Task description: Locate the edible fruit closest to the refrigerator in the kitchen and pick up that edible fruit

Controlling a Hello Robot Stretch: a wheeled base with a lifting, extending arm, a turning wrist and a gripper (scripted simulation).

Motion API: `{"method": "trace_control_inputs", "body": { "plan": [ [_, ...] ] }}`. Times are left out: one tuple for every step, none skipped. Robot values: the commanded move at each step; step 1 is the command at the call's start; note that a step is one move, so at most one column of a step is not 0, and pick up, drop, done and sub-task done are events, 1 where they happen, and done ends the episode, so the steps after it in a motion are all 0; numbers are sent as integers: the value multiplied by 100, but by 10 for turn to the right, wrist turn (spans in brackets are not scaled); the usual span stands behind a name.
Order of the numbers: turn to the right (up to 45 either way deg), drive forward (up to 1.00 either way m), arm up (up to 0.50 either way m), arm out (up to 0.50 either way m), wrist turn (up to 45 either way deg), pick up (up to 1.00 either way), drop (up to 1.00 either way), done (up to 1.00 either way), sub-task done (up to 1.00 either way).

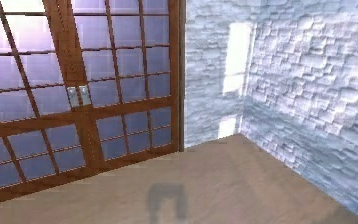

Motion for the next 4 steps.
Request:
{"method": "trace_control_inputs", "body": {
  "plan": [
    [180, 0, 0, 0, 0, 0, 0, 0, 0],
    [0, 0, 50, 0, 0, 0, 0, 0, 0],
    [0, 0, 38, 0, 0, 0, 0, 0, 0],
    [0, 0, 0, 32, 0, 0, 0, 0, 0]
  ]
}}
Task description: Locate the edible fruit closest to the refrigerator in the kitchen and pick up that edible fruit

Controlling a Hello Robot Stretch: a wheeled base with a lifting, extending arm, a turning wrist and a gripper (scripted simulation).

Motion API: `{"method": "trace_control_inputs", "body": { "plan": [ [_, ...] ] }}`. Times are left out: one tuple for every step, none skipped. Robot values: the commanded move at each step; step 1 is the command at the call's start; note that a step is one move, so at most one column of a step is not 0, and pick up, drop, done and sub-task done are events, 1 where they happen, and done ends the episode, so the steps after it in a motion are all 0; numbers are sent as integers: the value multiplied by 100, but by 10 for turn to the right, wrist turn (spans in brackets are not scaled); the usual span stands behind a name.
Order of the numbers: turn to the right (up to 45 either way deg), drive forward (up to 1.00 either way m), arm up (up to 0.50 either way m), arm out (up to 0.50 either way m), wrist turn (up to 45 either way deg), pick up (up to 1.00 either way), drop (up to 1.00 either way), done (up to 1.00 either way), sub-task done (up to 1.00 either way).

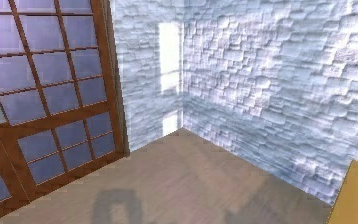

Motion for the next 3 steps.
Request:
{"method": "trace_control_inputs", "body": {
  "plan": [
    [0, 0, 0, 0, 450, 0, 0, 0, 0],
    [0, 0, 0, 0, 450, 0, 0, 0, 0],
    [0, 0, 0, 0, 450, 0, 0, 0, 0]
  ]
}}
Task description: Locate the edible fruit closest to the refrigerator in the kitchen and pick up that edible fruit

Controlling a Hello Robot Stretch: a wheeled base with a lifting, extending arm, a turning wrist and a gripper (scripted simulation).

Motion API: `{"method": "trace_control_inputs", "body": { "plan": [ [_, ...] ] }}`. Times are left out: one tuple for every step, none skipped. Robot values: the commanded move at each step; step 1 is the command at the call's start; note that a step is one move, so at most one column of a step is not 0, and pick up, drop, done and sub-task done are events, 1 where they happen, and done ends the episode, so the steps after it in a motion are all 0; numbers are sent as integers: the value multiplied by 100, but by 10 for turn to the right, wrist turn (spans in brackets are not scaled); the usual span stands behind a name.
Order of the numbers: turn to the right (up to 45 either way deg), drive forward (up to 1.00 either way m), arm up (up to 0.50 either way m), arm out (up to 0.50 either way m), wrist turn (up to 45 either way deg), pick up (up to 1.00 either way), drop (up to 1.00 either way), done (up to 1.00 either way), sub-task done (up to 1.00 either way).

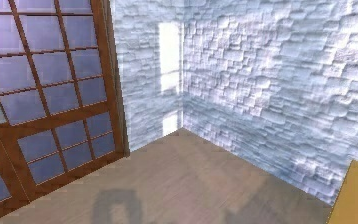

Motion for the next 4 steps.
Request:
{"method": "trace_control_inputs", "body": {
  "plan": [
    [0, 0, 0, 0, 450, 0, 0, 0, 0],
    [0, 0, 0, 0, 60, 0, 0, 0, 0],
    [0, 0, -28, 0, 0, 0, 0, 0, 0],
    [0, 0, 0, 0, 0, 100, 0, 0, 0]
  ]
}}
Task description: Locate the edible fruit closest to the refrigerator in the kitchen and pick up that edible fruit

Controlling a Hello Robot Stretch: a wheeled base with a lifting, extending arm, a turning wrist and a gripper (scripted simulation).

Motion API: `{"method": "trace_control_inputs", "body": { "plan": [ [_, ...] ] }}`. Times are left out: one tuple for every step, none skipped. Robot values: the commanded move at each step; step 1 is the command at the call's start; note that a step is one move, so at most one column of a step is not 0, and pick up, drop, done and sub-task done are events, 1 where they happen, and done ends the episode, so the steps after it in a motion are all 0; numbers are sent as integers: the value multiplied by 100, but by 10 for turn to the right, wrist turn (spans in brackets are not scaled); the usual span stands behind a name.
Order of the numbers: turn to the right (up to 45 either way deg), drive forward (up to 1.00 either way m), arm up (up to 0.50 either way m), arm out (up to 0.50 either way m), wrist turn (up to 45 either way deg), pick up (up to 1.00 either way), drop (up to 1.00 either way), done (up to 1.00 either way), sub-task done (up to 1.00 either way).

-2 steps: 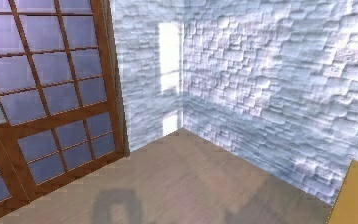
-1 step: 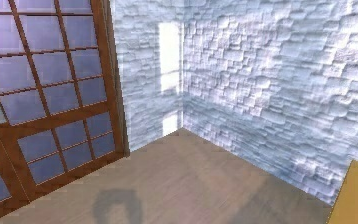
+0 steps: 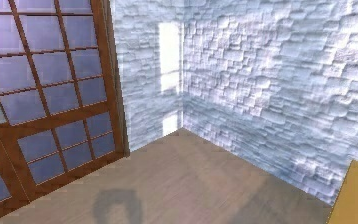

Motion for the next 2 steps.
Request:
{"method": "trace_control_inputs", "body": {
  "plan": [
    [0, 0, 10, 0, 0, 0, 0, 0, 0],
    [0, 0, 0, 0, 0, 0, 0, 100, 0]
  ]
}}
